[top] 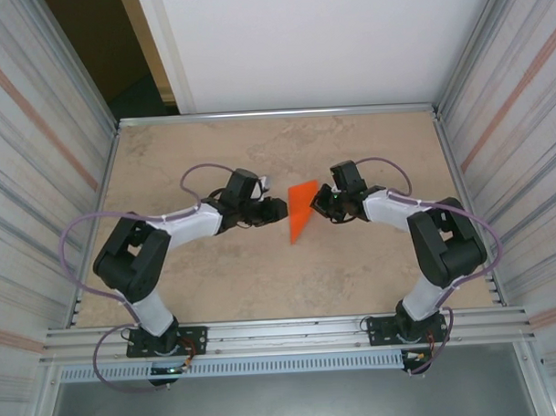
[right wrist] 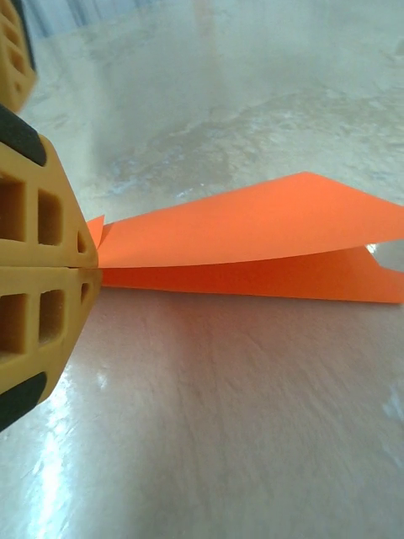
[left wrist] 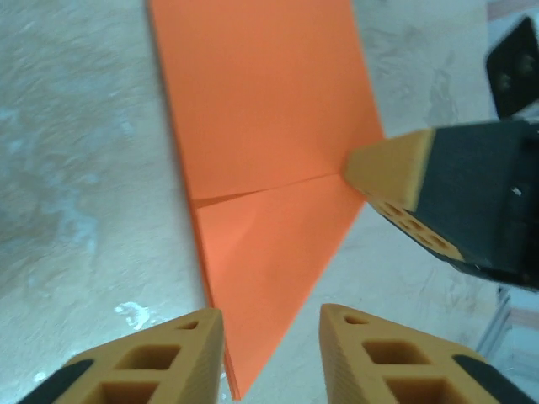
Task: Fold a paper plane with a square sheet of paper (pick it up from the middle)
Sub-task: Fold the wing for the fifth time at the center of the table.
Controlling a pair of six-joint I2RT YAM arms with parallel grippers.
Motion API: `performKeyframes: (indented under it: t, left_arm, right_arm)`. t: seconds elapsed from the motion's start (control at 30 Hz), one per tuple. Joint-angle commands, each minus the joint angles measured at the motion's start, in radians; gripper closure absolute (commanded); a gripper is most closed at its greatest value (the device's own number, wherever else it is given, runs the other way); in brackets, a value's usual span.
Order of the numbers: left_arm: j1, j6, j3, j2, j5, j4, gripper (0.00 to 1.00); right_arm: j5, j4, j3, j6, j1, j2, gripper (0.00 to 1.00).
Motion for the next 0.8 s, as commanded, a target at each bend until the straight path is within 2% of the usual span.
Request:
performKeyframes:
  t: [0.0, 0.17, 0.27, 0.5, 0.63, 0.77]
  left_arm:
    - [-0.058, 0.191, 0.002, -0.036, -0.112, -0.041, 0.59]
    - [-0.164, 0.369, 0.033, -0.022, -0.265, -0.068, 0.51]
    - [-0.192, 0.433, 0.036, -0.003, -0.309, -0.054, 0.49]
    - [-0.241, 0.571, 0.056, 0.045, -0.349, -0.015, 0.48]
    - [-0.256, 0.641, 0.085, 0.091, -0.35, -0.001, 0.56]
    - [-0.257, 0.694, 0.087, 0.125, -0.324, 0.058, 0.58]
  right_arm:
    - [0.114, -0.068, -0.021, 0.094, 0.018, -0.05, 0.99]
    - [0.14, -0.046, -0.065, 0.215, 0.014, -0.099, 1.0]
    - [0.142, -0.036, -0.086, 0.262, 0.007, -0.126, 1.0]
    - [0.115, -0.011, -0.124, 0.342, -0.017, -0.164, 1.0]
    - [0.11, -0.006, -0.131, 0.364, -0.018, -0.168, 1.0]
    - [0.1, -0.003, -0.138, 0.378, -0.023, -0.163, 1.0]
